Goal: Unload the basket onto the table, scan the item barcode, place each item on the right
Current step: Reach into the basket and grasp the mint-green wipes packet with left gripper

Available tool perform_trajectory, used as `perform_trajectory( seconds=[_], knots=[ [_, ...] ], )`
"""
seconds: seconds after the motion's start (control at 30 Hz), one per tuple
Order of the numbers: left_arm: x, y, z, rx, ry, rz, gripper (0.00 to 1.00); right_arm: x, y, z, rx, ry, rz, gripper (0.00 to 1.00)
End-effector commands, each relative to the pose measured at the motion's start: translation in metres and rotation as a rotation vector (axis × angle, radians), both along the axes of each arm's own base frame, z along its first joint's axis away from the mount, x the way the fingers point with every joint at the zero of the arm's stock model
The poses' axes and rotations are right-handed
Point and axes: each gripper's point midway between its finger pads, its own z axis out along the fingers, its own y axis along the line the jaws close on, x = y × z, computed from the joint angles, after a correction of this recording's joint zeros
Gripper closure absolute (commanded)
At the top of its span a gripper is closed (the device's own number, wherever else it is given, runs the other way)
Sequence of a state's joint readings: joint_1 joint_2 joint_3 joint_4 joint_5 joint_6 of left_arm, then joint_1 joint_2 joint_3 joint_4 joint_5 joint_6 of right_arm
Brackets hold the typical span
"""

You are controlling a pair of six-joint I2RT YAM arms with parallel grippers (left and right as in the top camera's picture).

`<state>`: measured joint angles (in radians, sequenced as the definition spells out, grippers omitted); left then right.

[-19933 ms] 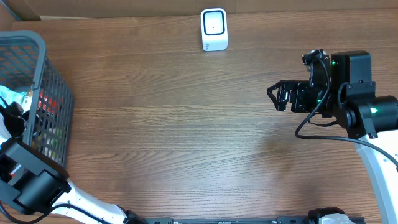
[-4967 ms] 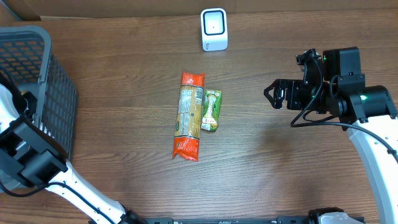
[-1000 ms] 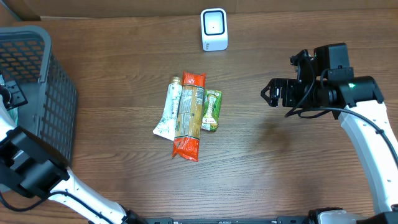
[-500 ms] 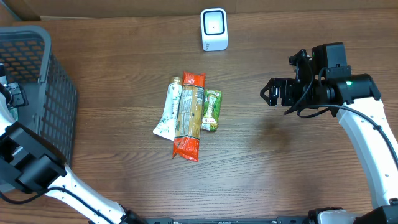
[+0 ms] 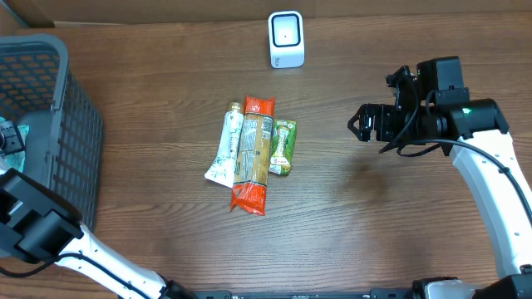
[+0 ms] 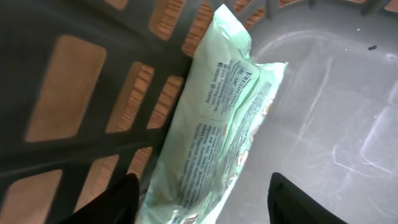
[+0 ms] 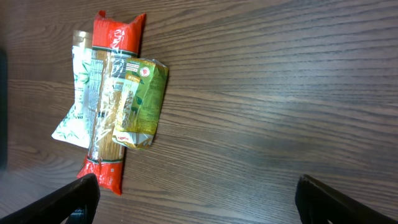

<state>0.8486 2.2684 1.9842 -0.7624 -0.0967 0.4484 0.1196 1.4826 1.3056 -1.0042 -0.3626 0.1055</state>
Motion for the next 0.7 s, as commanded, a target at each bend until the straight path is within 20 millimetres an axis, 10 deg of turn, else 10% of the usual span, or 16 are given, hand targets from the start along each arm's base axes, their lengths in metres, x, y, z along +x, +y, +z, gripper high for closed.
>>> perform_trajectory(
  seconds=[0.0,0.37,0.67],
  knots=[
    [0.004,-0.005,-0.026,-0.068,-0.012,-0.030,0.43,0.004,0.004,0.009,0.010,-0.024,0.006,0.00],
    [0.002,-0.015,-0.049,-0.114,0.019,-0.038,0.47,0.007,0.004,0.010,0.019,-0.026,-0.012,0.00],
    [0.022,-0.030,-0.047,-0.171,-0.063,-0.112,0.24,0.011,0.004,0.012,0.022,-0.048,-0.012,0.00]
  ],
)
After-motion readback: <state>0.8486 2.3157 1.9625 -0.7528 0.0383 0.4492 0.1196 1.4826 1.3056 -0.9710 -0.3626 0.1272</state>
